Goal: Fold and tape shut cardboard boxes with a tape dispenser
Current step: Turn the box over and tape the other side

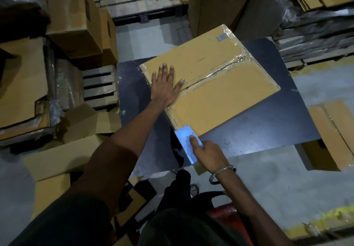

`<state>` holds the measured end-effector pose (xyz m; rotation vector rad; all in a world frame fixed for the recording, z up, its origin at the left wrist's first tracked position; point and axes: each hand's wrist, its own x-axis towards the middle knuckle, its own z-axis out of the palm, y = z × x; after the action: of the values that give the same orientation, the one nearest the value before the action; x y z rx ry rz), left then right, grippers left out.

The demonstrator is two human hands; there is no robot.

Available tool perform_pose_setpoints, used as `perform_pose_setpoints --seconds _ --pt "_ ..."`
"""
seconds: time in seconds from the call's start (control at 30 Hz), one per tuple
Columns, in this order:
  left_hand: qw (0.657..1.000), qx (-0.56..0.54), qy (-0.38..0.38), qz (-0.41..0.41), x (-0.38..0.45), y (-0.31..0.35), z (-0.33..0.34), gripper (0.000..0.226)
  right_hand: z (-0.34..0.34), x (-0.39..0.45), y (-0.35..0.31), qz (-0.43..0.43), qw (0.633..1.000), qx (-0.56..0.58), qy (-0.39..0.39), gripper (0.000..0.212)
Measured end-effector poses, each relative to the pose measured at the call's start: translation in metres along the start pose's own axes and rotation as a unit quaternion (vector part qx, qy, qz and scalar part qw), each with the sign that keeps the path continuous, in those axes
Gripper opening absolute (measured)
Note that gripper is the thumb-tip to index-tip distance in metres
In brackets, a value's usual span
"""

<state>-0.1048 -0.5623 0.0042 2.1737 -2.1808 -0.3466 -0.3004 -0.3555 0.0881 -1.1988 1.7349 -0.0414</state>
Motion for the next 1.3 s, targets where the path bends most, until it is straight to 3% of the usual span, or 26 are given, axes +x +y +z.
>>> perform_pose_setpoints --seconds 0.1,0.3,0.5,0.73,1.13,1.3 --pt "1.0 -0.013 -0.008 -0.004 -0.01 0.005 -0.005 0.083 0.006 0.002 0.001 0.002 1.0 0.0 0.015 0.075" --pt "1.0 -0.01 -0.002 0.014 -0.079 0.041 0.018 0.086 0.016 -0.002 0.006 -0.009 0.998 0.018 0.053 0.063" --pt "1.0 -0.002 0.003 0.008 -0.077 0.038 0.018 0.085 0.016 -0.017 0.017 -0.036 0.997 0.046 0.057 0.065" --pt "1.0 0.002 -0.004 0.011 -0.077 0.039 0.017 0.086 0.016 -0.05 0.076 0.023 0.995 0.073 0.068 0.067" --pt "1.0 0.008 0.011 0.013 -0.078 0.04 0.022 0.085 0.034 -0.005 0.068 0.039 0.995 0.055 0.074 0.069" --pt "1.0 0.009 0.005 0.007 -0.079 0.042 0.019 0.085 0.026 0.008 0.073 0.083 0.982 0.165 0.04 0.054"
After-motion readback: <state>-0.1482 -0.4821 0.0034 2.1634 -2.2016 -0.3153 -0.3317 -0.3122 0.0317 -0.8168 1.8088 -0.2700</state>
